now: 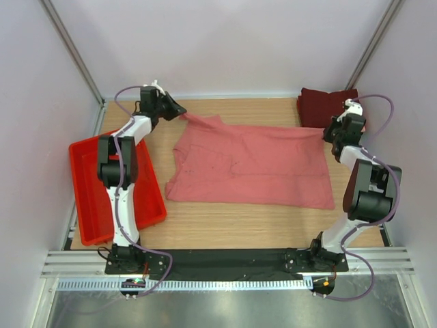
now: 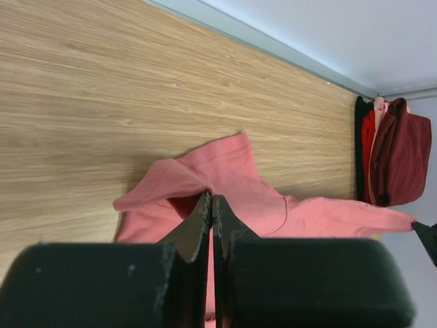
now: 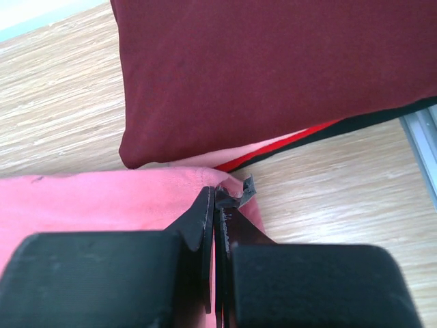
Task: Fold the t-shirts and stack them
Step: Fold the tshirt
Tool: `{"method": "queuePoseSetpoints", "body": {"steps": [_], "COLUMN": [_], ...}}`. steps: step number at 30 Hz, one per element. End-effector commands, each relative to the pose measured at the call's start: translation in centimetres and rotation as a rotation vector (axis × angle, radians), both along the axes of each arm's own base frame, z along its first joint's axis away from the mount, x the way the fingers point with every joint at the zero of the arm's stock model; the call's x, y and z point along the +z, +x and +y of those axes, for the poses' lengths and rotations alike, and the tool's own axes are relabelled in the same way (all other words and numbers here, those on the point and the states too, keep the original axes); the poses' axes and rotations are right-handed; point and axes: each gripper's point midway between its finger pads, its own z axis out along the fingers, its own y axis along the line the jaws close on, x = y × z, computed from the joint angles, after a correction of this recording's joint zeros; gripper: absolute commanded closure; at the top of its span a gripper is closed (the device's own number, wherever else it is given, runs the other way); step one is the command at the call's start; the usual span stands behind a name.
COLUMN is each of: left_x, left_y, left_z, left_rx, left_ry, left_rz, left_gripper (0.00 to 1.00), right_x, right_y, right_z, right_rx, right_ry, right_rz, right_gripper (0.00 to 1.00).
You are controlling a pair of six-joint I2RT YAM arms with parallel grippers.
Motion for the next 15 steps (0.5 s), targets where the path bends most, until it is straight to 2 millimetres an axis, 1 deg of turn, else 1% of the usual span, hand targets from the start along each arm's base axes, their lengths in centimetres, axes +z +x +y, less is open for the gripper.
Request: {"method": "queuePoseSetpoints", "body": {"steps": [1,4,5,6,7,8,9,11,12,13,14,15], "left_x": [5.7,5.6,5.0,5.6,5.5,4.8,5.3,5.4,4.5,5.1,5.0,4.1], "left_y": [-0.1,-0.9,-1.6,-1.8,-2.2,-2.8,-3.2,-3.9,-4.7,-5.2,-5.5,-6.1], "left_z": [0.6,0.4,0.2,0.2,0.2,0.3,0.4,0.4,0.5,0.5,0.6,0.8], "left_rx": [-0.024,-0.042,-0.052,-0.055,-0.058,-0.063,-0.068,-0.079,-0.087,-0.089,-0.091,-0.089], "left_ry": [0.003,-0.001,-0.001,0.002,0.003,0.008,0.019,0.031,0.039,0.046,0.062,0.073], "left_rz": [-0.144,-0.14,-0.125,-0.141,-0.141,-0.125,-0.137,-0.137,-0.115,-0.128,-0.13,-0.109], "left_gripper": [1.0,1.0,1.0,1.0,1.0,1.0,1.0,1.0,0.99,1.0,1.0,1.0], "right_x": [4.1,3.8,3.9,3.5,3.2,3.3,2.7,2.6,2.7,2.3,2.2,2.3], "right_y": [0.0,-0.6,-0.8,-1.1,-1.4,-1.7,-2.2,-2.7,-2.9,-3.4,-3.6,-4.1], "right_z": [-1.1,-1.2,-1.3,-1.2,-1.5,-1.5,-1.7,-1.8,-1.8,-1.7,-1.8,-1.6], "right_rx": [-0.031,-0.053,-0.057,-0.064,-0.082,-0.089,-0.107,-0.118,-0.126,-0.131,-0.14,-0.145], "right_ry": [-0.063,-0.056,-0.059,-0.056,-0.058,-0.057,-0.058,-0.058,-0.055,-0.05,-0.049,-0.038], "right_rz": [-0.11,-0.104,-0.107,-0.096,-0.087,-0.086,-0.064,-0.058,-0.061,-0.051,-0.054,-0.06], "right_gripper": [0.99,0.99,0.99,0.99,0.99,0.99,0.99,0.99,0.99,0.99,0.99,0.99]}}
